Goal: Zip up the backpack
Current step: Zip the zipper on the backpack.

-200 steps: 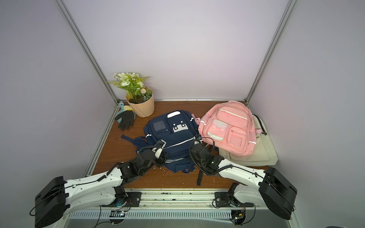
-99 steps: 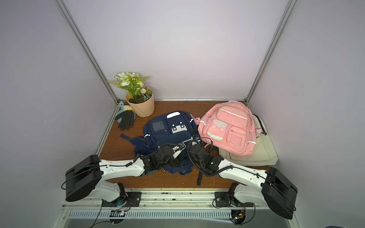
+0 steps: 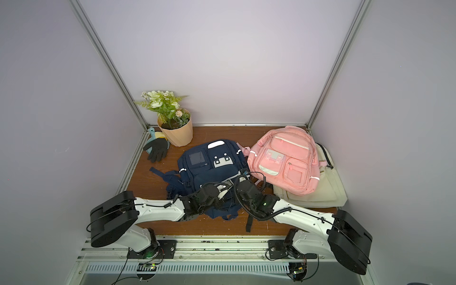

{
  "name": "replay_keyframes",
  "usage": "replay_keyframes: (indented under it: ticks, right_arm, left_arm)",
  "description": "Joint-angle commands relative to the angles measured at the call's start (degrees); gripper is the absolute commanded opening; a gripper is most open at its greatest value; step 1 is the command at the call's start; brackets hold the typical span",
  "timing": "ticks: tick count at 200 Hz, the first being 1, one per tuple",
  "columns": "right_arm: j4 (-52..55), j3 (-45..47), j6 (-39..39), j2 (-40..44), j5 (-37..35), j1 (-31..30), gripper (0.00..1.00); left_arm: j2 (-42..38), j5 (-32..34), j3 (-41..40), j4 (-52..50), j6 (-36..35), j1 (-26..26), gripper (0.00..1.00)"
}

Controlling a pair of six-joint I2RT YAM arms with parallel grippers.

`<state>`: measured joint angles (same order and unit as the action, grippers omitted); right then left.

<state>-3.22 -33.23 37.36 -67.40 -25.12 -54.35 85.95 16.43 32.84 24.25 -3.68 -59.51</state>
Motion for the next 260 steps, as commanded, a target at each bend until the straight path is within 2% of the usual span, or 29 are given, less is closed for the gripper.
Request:
replay_keyframes:
  ticks: [1, 28, 48, 122, 149, 183, 219, 244, 260]
  right_arm:
    - [0.5, -1.4, -0.9, -0.4, -0.6, 4.5, 0.00]
    - [-2.0, -0.3, -3.8, -0.4, 1.6, 10.3, 0.00]
    - [-4.1, -1.3, -6.4, -2.2, 2.4, 12.5, 0.00]
    - [-14.6, -5.6, -10.4, -11.3, 4.5, 16.5, 0.00]
    - [-15.5, -5.4, -10.6, -11.4, 7.9, 16.5, 0.00]
    - [-14.8, -1.5, -15.8, -5.4, 16.4, 16.2, 0.00]
    - [-12.8, 3.7, -19.7, 2.0, 21.4, 16.2, 0.24]
    - [-13.8, 6.4, -23.3, 2.2, 26.5, 16.3, 0.31]
    - [-12.8, 6.2, -25.2, 1.8, 28.9, 16.3, 0.31]
  left_arm:
    - [-5.1, 2.6, -4.3, 0.1, 1.8, -0.1, 0.07]
    - [-10.1, 2.3, -8.4, 0.5, 2.4, -0.1, 0.04]
    - [-12.2, 1.6, -9.8, 0.2, 1.9, -0.3, 0.01]
    - [-17.7, -9.9, -12.7, 2.1, -3.0, -1.9, 0.00]
    - [-17.4, -8.6, -12.3, 1.8, -2.7, -2.3, 0.00]
    - [-18.4, -6.2, -12.3, 0.9, -3.1, -2.2, 0.00]
    - [-17.8, -6.5, -11.7, -2.2, -4.1, -2.2, 0.00]
    - [-17.8, -12.3, -12.8, -0.7, -7.5, -2.2, 0.02]
    - [-18.6, -13.3, -14.1, 0.4, -10.3, -2.1, 0.01]
